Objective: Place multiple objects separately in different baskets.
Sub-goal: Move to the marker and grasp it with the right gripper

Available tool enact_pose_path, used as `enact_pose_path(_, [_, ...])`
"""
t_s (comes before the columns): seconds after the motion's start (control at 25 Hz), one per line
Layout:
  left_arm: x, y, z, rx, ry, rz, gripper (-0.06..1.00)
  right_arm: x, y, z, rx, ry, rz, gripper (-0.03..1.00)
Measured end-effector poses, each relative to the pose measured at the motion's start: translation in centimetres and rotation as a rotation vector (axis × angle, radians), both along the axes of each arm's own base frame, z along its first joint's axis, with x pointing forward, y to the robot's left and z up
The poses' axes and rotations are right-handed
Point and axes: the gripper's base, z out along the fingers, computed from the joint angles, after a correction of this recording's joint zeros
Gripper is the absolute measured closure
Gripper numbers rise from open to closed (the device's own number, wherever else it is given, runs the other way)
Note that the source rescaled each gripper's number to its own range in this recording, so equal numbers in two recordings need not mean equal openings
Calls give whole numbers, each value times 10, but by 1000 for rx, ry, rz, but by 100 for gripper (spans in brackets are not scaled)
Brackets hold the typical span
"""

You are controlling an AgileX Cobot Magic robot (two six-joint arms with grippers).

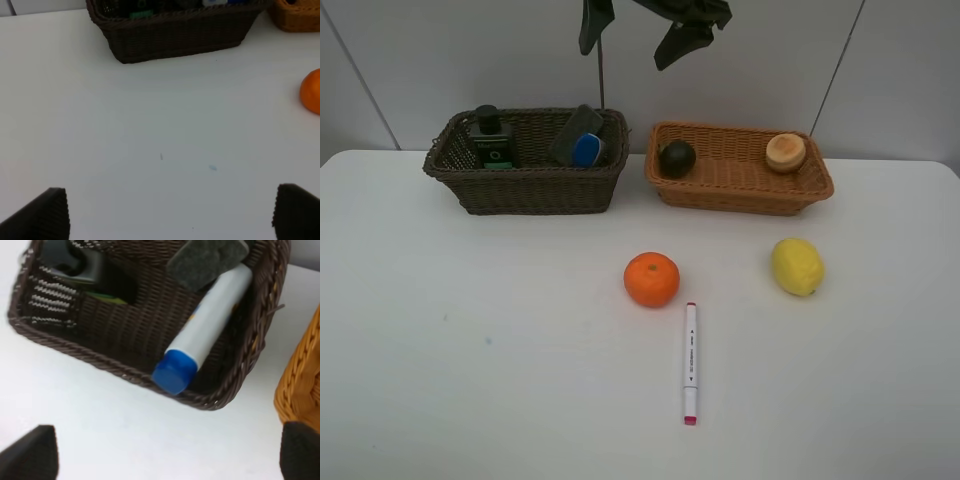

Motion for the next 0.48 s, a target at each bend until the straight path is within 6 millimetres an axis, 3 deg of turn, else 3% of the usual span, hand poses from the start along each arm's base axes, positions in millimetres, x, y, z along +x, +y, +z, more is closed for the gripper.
enact_pose_path(0.2, [0,0,0,0,0,0,-6,-26,-17,-3,-51,66,-2,-1])
enact_pose_path(0.48, [0,0,0,0,0,0,-6,-96,-66,-64,-272,312,-4,-1])
